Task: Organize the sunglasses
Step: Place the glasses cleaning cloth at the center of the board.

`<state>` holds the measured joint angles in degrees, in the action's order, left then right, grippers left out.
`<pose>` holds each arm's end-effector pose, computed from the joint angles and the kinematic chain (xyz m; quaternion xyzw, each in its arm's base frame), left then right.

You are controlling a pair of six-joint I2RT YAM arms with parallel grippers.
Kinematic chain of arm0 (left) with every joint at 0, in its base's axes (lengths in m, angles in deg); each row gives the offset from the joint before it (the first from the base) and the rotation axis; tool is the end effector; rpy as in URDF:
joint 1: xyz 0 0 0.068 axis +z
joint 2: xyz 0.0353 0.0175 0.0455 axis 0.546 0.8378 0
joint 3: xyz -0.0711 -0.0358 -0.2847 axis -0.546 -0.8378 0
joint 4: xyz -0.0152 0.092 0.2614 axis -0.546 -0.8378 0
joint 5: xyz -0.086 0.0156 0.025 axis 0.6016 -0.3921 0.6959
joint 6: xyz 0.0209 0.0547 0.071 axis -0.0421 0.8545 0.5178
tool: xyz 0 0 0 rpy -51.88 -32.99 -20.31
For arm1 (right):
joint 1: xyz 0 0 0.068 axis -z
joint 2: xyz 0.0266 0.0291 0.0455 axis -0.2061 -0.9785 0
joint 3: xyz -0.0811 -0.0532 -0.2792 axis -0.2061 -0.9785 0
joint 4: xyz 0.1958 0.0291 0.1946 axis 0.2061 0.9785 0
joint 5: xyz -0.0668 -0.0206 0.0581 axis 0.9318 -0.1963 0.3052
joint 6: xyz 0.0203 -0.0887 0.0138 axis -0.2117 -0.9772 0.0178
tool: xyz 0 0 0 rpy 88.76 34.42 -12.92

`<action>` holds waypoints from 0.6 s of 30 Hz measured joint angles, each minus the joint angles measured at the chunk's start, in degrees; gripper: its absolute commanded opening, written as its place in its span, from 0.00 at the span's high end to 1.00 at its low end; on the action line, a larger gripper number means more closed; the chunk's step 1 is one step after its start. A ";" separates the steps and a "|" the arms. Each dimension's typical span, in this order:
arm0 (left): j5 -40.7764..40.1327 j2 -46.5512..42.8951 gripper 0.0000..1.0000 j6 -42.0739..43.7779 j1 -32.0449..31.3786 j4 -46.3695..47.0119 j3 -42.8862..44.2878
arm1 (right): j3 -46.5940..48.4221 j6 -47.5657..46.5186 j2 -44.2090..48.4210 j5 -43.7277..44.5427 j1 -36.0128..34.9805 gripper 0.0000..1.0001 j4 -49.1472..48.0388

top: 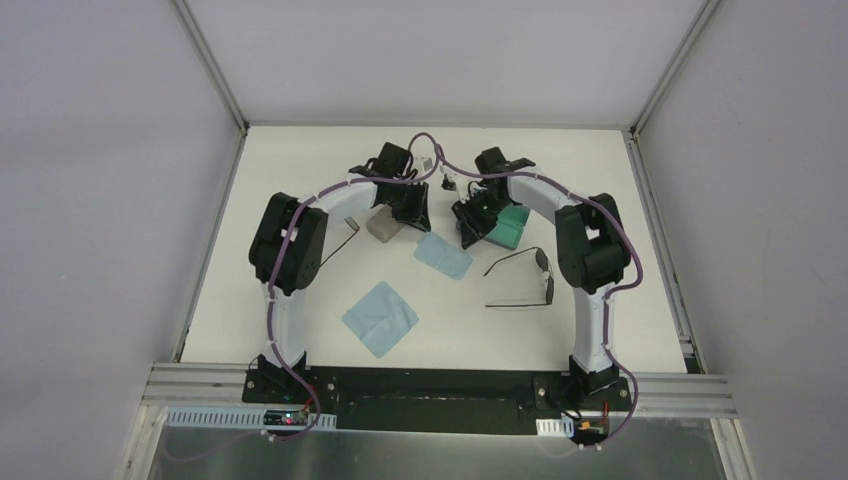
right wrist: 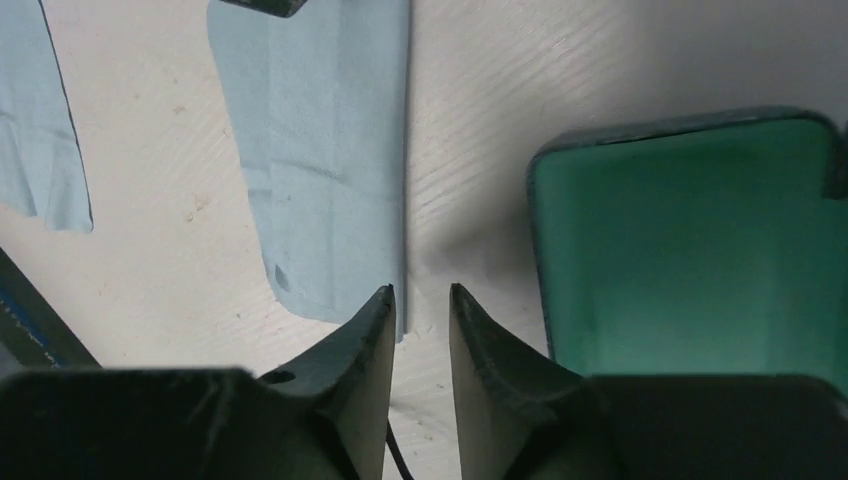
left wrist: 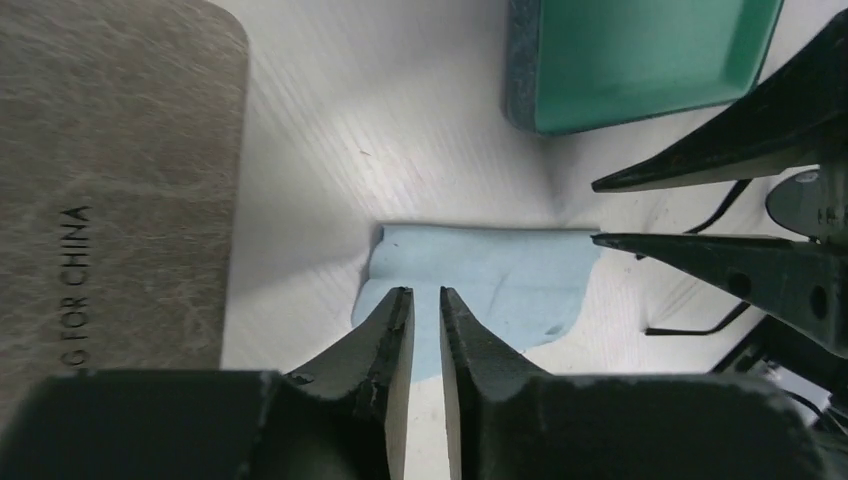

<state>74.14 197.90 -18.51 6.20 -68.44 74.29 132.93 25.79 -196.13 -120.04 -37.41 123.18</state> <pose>0.4050 -0.2521 0.1566 0.2579 0.8941 -0.3123 0.1911 0.3870 0.2321 0.1429 -0.4436 0.8502 0.2661 0.0976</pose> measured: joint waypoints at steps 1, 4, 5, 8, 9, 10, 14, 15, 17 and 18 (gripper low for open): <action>-0.68 0.50 0.76 0.28 0.02 0.00 1.07 | 0.57 0.02 -0.15 0.76 0.07 0.66 -0.33; -2.23 0.02 0.68 1.25 0.50 -0.39 0.96 | 0.70 -0.15 0.87 2.19 0.11 0.63 -0.37; -2.56 -0.48 0.67 1.44 0.76 -0.37 0.26 | 0.28 -0.26 1.68 2.54 0.17 0.63 -0.42; -3.26 -3.80 0.67 2.99 1.11 -0.76 -4.42 | -2.60 -0.87 6.08 3.52 0.37 0.62 -0.07; -3.28 -5.33 0.67 3.85 1.11 -1.49 -6.16 | -3.91 -1.18 8.31 3.74 0.48 0.62 0.31; -3.21 -6.88 0.67 4.81 1.25 -2.34 -7.58 | -5.20 -1.64 10.84 3.93 0.55 0.62 0.76; -2.75 -10.73 0.63 7.96 1.42 -4.15 -8.98 | -9.05 -3.34 21.38 4.17 0.70 0.62 2.01; -2.80 -10.97 0.62 8.50 1.38 -4.15 -8.72 | -10.10 -3.78 24.22 4.15 0.70 0.62 2.08; -2.99 -10.78 0.61 9.16 1.36 -4.17 -8.04 | -12.22 -4.39 29.16 4.13 0.70 0.62 1.97; -3.30 -10.32 0.61 9.40 1.33 -4.33 -7.37 | -13.66 -4.63 31.82 4.13 0.70 0.62 1.75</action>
<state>70.84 187.58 -9.11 7.53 -72.77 66.92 119.27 21.15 -164.31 -115.91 -36.71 124.93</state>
